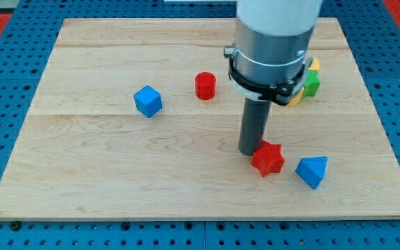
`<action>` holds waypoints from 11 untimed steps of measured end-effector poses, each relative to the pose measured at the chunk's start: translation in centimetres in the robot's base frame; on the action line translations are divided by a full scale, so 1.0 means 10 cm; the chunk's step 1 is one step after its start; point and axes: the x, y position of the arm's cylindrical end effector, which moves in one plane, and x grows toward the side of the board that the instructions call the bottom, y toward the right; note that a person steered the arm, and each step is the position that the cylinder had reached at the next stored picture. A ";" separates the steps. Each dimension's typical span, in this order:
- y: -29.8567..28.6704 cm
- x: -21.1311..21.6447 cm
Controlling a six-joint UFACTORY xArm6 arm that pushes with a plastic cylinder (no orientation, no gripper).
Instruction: Place the blue cube below the red circle
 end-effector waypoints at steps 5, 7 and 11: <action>-1.56 -0.59; -2.44 -0.99; -0.98 -0.70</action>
